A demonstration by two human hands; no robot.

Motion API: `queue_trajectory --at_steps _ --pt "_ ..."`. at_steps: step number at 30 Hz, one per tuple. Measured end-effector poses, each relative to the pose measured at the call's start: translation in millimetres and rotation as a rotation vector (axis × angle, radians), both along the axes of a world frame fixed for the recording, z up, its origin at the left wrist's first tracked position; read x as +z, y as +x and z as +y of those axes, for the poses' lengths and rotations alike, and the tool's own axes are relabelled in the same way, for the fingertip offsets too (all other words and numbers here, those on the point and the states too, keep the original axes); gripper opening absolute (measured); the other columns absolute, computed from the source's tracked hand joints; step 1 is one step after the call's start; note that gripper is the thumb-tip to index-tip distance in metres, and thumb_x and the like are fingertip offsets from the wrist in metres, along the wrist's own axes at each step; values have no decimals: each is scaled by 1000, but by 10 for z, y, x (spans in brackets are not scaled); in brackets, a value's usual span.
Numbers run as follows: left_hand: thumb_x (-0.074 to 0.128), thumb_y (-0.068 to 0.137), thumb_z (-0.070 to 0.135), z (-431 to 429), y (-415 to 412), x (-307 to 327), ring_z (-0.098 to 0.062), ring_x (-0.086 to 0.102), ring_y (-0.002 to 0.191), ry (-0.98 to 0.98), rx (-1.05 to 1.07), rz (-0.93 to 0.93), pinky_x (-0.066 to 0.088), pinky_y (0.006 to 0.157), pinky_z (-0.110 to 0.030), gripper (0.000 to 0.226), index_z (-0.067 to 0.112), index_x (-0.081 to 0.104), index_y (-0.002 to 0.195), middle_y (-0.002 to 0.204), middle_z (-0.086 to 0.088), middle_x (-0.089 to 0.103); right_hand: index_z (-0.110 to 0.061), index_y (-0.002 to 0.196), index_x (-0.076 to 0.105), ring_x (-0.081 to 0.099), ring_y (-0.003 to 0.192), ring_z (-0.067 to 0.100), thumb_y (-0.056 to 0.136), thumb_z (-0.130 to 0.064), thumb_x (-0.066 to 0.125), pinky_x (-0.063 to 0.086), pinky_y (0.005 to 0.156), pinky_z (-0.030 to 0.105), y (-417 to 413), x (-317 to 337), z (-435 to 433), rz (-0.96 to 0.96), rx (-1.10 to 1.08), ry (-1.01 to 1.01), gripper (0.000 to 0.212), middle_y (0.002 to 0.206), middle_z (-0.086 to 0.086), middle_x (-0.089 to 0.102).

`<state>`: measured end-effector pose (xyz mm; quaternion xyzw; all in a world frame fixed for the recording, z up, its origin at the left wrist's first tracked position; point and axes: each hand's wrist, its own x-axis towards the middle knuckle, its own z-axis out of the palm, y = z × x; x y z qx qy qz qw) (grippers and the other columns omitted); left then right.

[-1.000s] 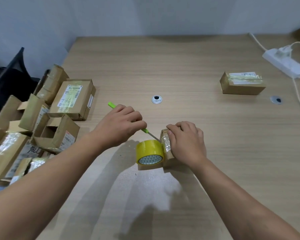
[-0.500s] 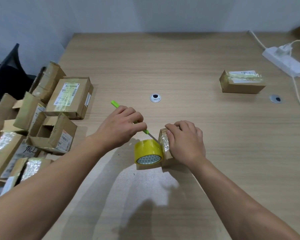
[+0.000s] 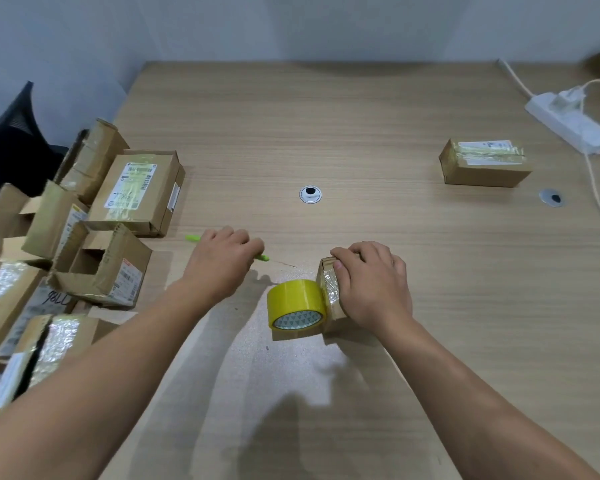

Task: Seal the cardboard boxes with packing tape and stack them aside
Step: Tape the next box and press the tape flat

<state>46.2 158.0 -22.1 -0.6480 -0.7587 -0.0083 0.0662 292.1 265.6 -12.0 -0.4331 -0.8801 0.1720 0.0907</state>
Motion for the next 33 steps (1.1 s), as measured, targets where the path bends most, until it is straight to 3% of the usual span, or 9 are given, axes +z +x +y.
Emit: queue_trajectory --at_steps 3,7,12,16,19,21,23,27,33 --pt "58 94 17 -147 100 -305 -31 59 98 -272 298 -252 43 73 -37 20 24 59 112 103 -5 60 -35 127 62 39 127 16 102 -40 34 22 110 43 9 -11 0 -2 4 5 38 122 -6 55" --pt "64 93 22 -282 258 -683 -31 56 102 -381 485 -558 41 80 -33 24 14 64 116 110 -12 55 -35 126 63 39 128 17 102 -40 34 22 110 43 9 -13 -1 0 -4 3 38 123 -6 56" --pt "61 95 27 -430 427 -859 -27 56 94 -341 559 -496 45 71 -35 20 15 59 111 99 -5 56 -35 125 63 40 127 16 97 -43 30 23 109 43 -1 -14 5 -5 -4 -10 44 121 -7 56" --pt "63 91 29 -374 376 -735 -27 54 94 -436 609 -450 47 73 -37 23 17 50 104 108 -8 60 -35 124 63 41 125 16 98 -43 32 24 108 44 -5 -34 11 1 -5 11 42 120 -7 56" --pt "60 91 23 -130 293 -407 -23 56 91 -176 689 -664 41 75 -28 20 16 60 109 108 -6 65 -35 123 64 41 124 17 97 -43 33 25 106 44 -8 -44 5 20 -11 14 41 120 -6 57" --pt "63 90 20 64 357 -54 -12 59 85 76 622 -1030 42 71 -17 11 19 66 100 96 3 67 -35 121 65 43 123 17 97 -42 35 26 105 44 -8 -40 2 30 -13 21 39 119 -6 58" --pt "66 89 14 224 480 272 -4 58 84 -4 397 -1277 43 72 -12 8 19 70 94 90 8 65 -35 122 64 42 124 17 97 -42 35 25 105 44 -14 -26 1 16 -4 12 39 119 -6 57" --pt "72 89 17 423 647 410 -7 60 84 -449 199 -1292 47 78 -23 4 18 72 92 92 5 68 -36 121 64 42 123 16 97 -42 35 26 104 44 -4 -21 -5 18 -7 26 38 118 -8 57" --pt "70 91 13 431 687 275 -11 59 81 -471 231 -1347 47 76 -28 10 19 69 83 84 5 66 -36 117 66 47 119 16 96 -43 33 32 103 44 3 -32 -18 25 -28 69 40 113 -8 60"
